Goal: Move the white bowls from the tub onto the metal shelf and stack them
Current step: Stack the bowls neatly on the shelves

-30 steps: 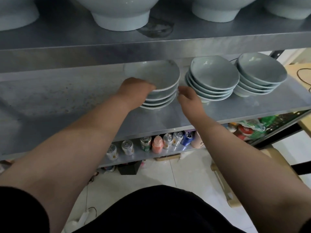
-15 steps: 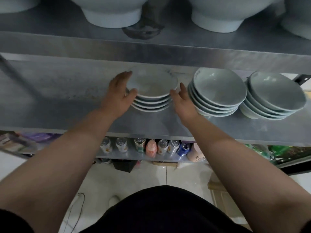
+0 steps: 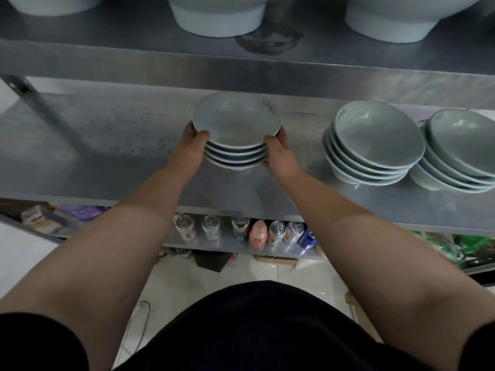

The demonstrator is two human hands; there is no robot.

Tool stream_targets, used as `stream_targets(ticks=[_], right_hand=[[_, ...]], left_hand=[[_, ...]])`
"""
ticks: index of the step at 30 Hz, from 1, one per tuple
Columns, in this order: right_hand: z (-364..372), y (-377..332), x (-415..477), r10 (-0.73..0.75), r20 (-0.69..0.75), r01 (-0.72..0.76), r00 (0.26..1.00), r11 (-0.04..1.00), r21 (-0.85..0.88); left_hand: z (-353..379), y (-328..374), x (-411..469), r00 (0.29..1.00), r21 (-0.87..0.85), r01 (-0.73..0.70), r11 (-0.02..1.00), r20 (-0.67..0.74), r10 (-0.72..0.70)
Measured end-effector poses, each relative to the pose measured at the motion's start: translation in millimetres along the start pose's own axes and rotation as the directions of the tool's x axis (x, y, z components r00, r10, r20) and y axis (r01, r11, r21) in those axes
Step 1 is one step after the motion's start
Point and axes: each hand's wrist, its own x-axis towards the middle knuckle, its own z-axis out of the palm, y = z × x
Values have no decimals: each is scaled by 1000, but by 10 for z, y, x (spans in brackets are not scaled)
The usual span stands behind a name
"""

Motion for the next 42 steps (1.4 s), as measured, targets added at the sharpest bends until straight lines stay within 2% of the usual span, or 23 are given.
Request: stream_targets(ticks=[5, 8, 11, 15, 18, 23, 27, 29, 31, 34, 37, 39, 42], right_hand=[[239, -14, 123, -1, 5, 1, 1000, 999, -39], [243, -33, 150, -2, -15, 1, 1000, 993, -114], [227, -55, 136, -11, -56, 3, 998, 991, -136], [294, -47, 136, -17, -72, 4, 997, 985, -175], [312, -17, 146, -26, -40, 17, 999, 975, -222], [284, -159, 13, -14, -5, 12, 1000, 954, -298], [-8, -182, -93, -115, -61, 71, 992, 871, -486], [-234, -185, -187, -239, -111, 138, 965, 817, -560], [-514, -199, -268, -353, -172, 182, 920, 772, -609], [-994, -203, -350, -451, -277, 191, 849, 750, -634], [-1483, -109, -447, -448, -349, 149, 823, 763, -628], [-1778, -27, -491, -450, -356, 135, 819, 755, -642], [-2105, 71, -499, -484, -341, 137, 806, 713, -688]], left_hand=[[-183, 32, 50, 999, -5, -33, 999, -6, 33], [-288, -22, 32, 999, 91, -53, 994, 2, 53], [-371, -122, 16, 988, 130, -131, 983, 93, 119], [-401, -173, 81, 972, 139, -226, 964, 90, 215], [-416, -161, 101, 962, 174, -272, 946, 72, 263], [-470, -99, 63, 959, 243, -282, 928, 103, 264], [-354, 30, -97, 943, 480, -288, 829, -10, 334], [-232, 110, -189, 891, 599, -355, 717, -15, 454], [-79, 215, -252, 825, 627, -430, 650, -19, 565], [283, 408, -314, 799, 524, -492, 695, -45, 599], [805, 552, -336, 794, 459, -550, 698, 28, 607], [1208, 598, -353, 851, 383, -508, 771, 87, 518], [1793, 631, -373, 934, 297, -354, 887, 157, 320]])
